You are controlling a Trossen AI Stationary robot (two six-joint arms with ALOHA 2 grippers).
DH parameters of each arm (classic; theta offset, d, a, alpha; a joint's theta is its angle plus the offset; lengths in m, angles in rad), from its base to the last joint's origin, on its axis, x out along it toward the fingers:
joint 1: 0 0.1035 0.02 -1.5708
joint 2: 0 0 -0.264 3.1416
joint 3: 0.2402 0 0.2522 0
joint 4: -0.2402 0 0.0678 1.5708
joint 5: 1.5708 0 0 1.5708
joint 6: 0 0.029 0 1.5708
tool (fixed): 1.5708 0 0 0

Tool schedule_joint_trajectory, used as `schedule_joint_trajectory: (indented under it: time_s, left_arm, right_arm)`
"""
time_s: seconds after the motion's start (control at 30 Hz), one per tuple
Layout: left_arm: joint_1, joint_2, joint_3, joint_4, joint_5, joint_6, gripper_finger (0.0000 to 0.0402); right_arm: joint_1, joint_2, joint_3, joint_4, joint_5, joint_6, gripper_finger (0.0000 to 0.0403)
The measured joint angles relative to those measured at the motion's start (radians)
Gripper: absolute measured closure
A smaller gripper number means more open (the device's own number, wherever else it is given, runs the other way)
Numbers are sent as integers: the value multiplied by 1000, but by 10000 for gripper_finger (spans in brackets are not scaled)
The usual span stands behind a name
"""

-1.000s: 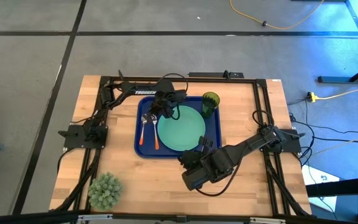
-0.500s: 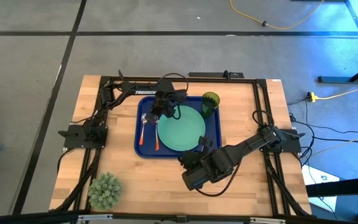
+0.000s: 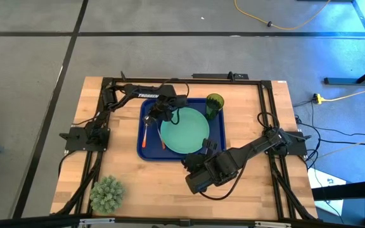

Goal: Pick and place plate/cup/fork/spoon on tray
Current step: Put the orange fork on the blue serving tray to the left side of the green plate

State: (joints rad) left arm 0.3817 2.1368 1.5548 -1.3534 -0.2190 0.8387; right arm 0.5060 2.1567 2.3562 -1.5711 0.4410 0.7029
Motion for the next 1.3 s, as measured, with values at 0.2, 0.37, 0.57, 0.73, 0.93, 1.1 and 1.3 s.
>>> schedule_joint_trajectory:
  time_s: [0.2, 0.37, 0.57, 0.73, 0.93, 1.1, 1.3]
  left_arm:
    - [0, -4, 0, 4, -30, 5, 399]
    - [0, -4, 0, 8, -17, -15, 389]
    - [3, -5, 0, 7, -2, -77, 375]
    - [3, -15, 0, -28, 1, -81, 373]
    - [3, -36, 0, -41, -4, -74, 393]
    - [5, -52, 0, -39, 1, -79, 397]
    - [9, -52, 0, -16, 11, -104, 374]
  right_arm:
    - [-8, 0, 0, 0, 0, -2, 398]
    - [-10, 0, 0, 0, 0, -5, 398]
    - [-10, 0, 0, 0, 0, -5, 398]
    - [-10, 0, 0, 0, 0, -6, 398]
    - [-10, 0, 0, 0, 0, -9, 398]
    - [-10, 0, 0, 0, 0, -9, 398]
    - [-10, 0, 0, 0, 0, -9, 398]
